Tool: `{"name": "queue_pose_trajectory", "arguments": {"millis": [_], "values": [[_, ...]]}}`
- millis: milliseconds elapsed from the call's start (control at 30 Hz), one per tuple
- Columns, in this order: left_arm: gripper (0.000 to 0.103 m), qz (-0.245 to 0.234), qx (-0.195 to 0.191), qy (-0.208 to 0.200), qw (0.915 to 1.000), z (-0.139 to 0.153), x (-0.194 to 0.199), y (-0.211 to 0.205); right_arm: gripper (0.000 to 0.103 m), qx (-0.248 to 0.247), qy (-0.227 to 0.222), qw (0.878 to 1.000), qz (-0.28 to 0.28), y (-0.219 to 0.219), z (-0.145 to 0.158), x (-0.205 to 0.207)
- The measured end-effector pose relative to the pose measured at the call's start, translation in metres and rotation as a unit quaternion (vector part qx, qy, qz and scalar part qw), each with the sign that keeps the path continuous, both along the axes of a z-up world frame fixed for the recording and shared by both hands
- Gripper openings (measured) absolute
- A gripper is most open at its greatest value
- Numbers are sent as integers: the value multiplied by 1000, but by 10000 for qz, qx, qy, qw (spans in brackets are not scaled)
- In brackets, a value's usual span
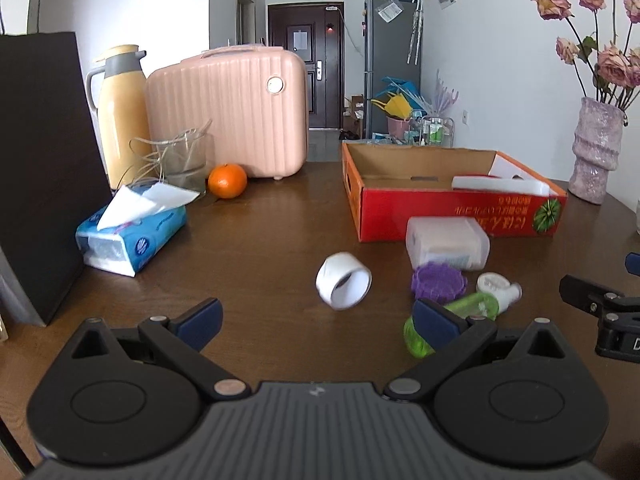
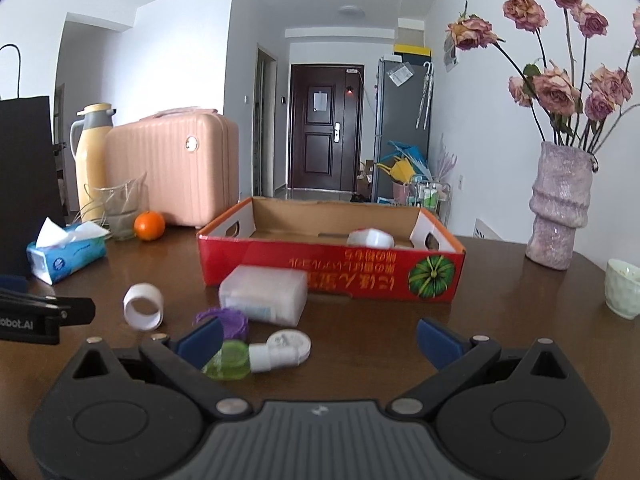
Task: Organize rigid objects
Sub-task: 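Withdraw both tools from the box toward the remaining items, then grasp the white round toothed cap with the right tool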
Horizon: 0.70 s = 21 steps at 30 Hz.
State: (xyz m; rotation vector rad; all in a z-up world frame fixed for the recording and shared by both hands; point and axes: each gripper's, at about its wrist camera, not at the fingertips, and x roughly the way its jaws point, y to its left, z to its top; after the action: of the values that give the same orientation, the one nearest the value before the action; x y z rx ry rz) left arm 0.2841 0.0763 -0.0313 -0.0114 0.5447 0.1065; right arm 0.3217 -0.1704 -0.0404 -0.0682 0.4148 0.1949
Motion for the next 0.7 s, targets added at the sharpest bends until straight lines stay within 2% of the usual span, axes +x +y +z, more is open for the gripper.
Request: {"name": "queue_pose_trajectory", "arguments": {"millis": [500,700], "values": [[103,43,-65,63,9999,-5,-6,6,103,-85,134,9998,135,17,-13,-22],[103,68,-74,75,9999,-5,-7,8,100,-187,458,9977,472,35,-23,-19]]}}
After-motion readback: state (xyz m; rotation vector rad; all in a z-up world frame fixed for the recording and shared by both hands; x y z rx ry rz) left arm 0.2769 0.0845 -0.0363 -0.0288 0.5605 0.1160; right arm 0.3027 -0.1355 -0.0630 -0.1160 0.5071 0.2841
